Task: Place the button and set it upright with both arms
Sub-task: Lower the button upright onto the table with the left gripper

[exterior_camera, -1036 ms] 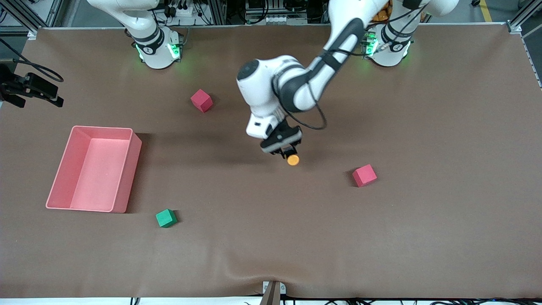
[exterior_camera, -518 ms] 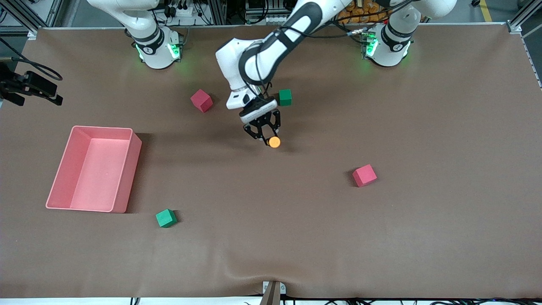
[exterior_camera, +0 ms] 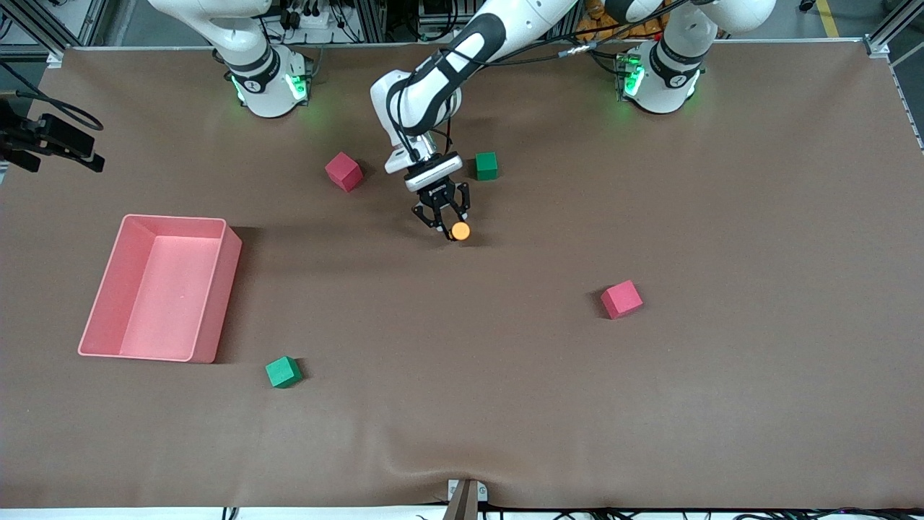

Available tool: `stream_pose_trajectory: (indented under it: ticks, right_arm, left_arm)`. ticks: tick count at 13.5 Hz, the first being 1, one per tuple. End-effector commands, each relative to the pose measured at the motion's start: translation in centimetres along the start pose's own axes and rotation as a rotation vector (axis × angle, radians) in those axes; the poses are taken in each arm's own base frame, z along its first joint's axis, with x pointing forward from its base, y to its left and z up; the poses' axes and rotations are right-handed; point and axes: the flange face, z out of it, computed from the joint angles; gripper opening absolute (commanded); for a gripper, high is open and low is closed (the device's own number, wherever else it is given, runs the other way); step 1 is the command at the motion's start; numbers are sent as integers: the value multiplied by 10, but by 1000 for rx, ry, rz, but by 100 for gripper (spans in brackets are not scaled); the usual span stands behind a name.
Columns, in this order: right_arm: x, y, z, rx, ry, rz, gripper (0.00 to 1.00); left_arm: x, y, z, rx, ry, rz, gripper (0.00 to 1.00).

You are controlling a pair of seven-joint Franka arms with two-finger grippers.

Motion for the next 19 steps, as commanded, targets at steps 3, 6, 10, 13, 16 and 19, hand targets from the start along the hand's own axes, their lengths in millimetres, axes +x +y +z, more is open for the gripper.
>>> stream_pose_trajectory:
  ticks: [3, 6, 10, 13, 16, 19]
  right_arm:
    - [-9, 8, -2, 5, 6, 4, 100]
    - [-6, 6, -3, 5, 20, -1, 100]
    - [-4, 4, -3, 6, 24, -4, 100]
    - [-4, 4, -3, 6, 27, -4, 100]
    - [-4, 3, -3, 6, 29, -6, 100]
    - [-4, 3, -3, 6, 30, -7, 100]
  left_arm:
    - [-16, -3, 20, -30, 143, -75, 0]
    - [-32, -9, 25, -15, 168, -52, 1]
    - [-48, -14, 29, -7, 180, -42, 4]
    - [-47, -14, 29, -8, 180, -44, 43]
    - [-45, -12, 24, -24, 188, -32, 100]
    - [-40, -10, 16, -24, 190, -1, 100]
